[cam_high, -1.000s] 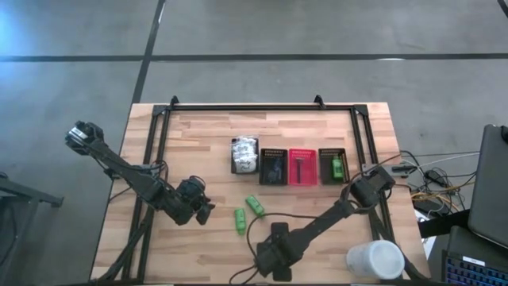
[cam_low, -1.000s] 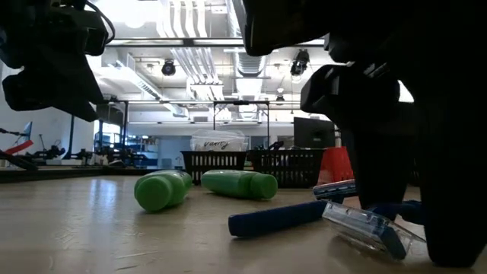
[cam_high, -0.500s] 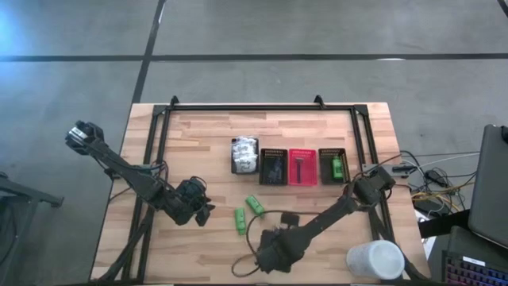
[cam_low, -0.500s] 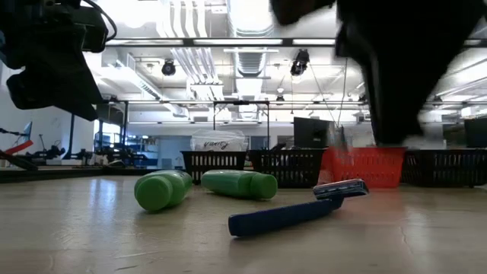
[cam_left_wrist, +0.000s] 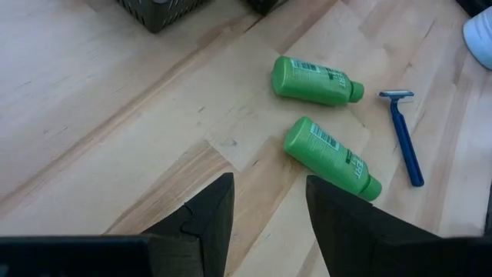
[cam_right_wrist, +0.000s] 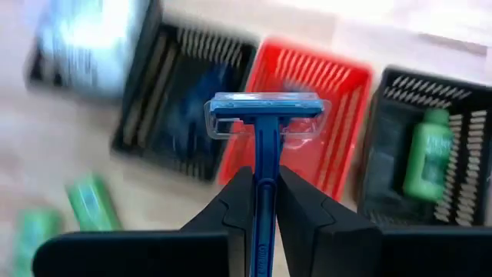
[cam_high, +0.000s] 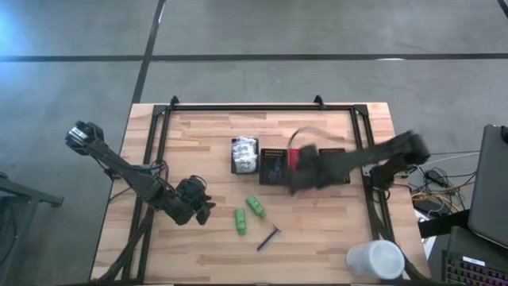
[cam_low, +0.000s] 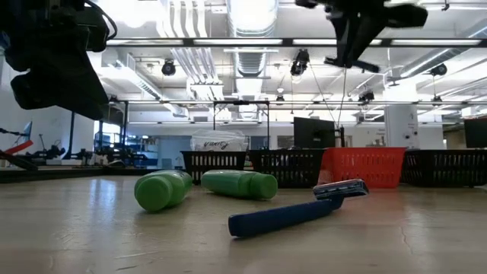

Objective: Pick & Place Travel size toiletries
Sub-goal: Put the blue razor into the red bin

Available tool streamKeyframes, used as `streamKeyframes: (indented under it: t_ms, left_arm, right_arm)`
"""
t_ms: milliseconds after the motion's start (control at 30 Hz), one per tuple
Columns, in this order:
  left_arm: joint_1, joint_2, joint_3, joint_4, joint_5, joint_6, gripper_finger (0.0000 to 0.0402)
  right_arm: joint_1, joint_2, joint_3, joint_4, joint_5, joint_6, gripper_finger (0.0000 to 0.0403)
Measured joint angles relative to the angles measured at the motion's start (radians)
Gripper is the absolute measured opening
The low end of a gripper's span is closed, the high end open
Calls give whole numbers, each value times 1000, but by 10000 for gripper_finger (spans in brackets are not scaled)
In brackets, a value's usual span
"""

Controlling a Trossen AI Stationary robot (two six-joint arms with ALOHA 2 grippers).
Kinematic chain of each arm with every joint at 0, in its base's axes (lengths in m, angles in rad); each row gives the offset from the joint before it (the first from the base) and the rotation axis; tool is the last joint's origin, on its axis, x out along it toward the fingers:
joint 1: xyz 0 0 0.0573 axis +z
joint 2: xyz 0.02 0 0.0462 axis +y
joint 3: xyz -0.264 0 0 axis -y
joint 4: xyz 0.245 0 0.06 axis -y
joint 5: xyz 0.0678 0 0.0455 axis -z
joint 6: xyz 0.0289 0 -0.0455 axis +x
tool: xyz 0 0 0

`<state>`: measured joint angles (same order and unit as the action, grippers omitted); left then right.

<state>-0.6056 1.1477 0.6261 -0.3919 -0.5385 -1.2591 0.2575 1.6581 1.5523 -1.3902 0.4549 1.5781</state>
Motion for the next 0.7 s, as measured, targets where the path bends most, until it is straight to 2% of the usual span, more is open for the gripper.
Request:
streamKeyframes:
  t_ms: [133, 333, 533, 700]
  left_arm:
    - [0, 0, 0, 3, -1, -8, 168]
    - [0, 0, -5, 4, -1, -47, 168]
    - [0, 0, -9, 4, -1, -77, 168]
    - [0, 0, -10, 3, -2, -79, 168]
  right_arm:
    - [-152, -179, -201, 195, 12, -35, 34]
    - [-303, -230, -437, 452, -125, -120, 38]
    - [-329, -201, -608, 573, -197, -58, 44]
    - [-329, -202, -675, 620, -212, -9, 76]
